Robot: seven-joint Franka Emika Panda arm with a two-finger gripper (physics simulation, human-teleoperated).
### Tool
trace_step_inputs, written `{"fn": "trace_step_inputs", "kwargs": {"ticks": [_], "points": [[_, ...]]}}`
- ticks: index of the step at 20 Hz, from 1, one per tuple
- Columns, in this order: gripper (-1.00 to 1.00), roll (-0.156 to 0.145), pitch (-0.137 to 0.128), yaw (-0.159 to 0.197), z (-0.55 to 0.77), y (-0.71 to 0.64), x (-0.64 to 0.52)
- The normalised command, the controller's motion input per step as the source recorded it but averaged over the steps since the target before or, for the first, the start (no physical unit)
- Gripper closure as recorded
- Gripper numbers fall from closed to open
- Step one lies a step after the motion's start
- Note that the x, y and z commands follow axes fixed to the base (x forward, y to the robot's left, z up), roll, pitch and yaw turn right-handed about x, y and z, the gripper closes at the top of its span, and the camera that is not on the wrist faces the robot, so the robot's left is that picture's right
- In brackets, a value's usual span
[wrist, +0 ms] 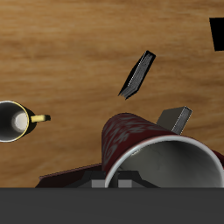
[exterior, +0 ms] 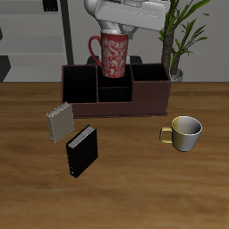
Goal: Place the red mug into the back desk caddy's right compartment
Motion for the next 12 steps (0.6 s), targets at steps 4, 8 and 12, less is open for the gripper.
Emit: {"fn": "trace_step_inputs", "kwargs": {"ticks": [4, 8, 12], "points": [[1.00, 0.017, 0.019, 0.003, -0.07, 0.08, -0.14], [1.00, 0.021, -0.019, 0.017, -0.02, 0.20, -0.30], [1.00, 0.045, -0.017, 0.048, -0.07, 0.27, -0.30]]}}
